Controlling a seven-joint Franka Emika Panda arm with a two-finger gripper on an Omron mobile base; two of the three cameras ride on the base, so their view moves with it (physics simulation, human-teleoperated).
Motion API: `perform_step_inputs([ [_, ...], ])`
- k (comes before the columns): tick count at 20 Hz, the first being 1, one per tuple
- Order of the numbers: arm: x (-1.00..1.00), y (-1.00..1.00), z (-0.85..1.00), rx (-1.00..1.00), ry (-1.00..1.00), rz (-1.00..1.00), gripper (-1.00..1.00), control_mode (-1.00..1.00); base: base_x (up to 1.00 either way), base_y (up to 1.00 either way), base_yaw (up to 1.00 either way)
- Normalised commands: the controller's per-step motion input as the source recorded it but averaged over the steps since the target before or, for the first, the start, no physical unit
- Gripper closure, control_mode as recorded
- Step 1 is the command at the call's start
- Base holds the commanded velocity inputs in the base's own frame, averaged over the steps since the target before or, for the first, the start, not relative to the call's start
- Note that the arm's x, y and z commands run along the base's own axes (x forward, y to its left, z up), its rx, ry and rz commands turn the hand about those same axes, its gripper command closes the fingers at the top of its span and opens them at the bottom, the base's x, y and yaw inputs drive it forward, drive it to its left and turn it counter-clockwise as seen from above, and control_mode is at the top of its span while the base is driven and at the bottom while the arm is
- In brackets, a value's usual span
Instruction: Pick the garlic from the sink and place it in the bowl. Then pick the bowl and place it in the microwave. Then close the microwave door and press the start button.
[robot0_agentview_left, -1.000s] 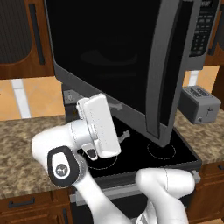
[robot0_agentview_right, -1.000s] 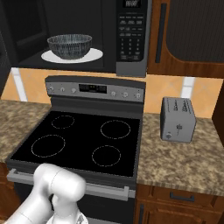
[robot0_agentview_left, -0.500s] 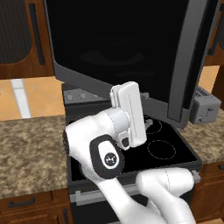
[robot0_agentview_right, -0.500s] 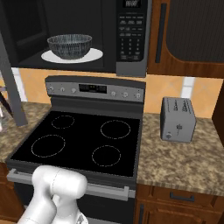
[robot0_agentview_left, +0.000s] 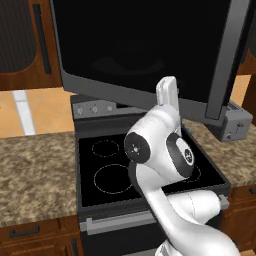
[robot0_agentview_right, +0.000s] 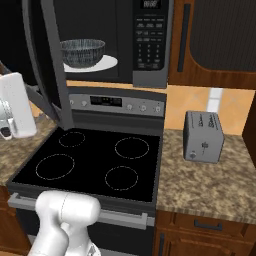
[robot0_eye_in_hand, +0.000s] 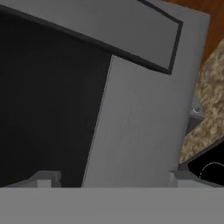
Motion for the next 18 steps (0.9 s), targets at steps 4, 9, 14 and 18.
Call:
perform_step_inputs([
  [4,0.96,-0.15,0.14,0.11,0.05,0.36,-1.00,-1.00,0.00,0.00,0.00],
  [9,1.00,-0.08,0.14,0.09,0.07,0.29,-1.00,-1.00,0.00,0.00,0.00],
  [14,0.87,-0.11,0.15,0.06,0.09,0.27,-1.00,-1.00,0.00,0.00,0.00],
  [18,0.69,-0.09,0.13,0.03,0.12,0.25,-1.00,-1.00,0.00,0.00,0.00],
])
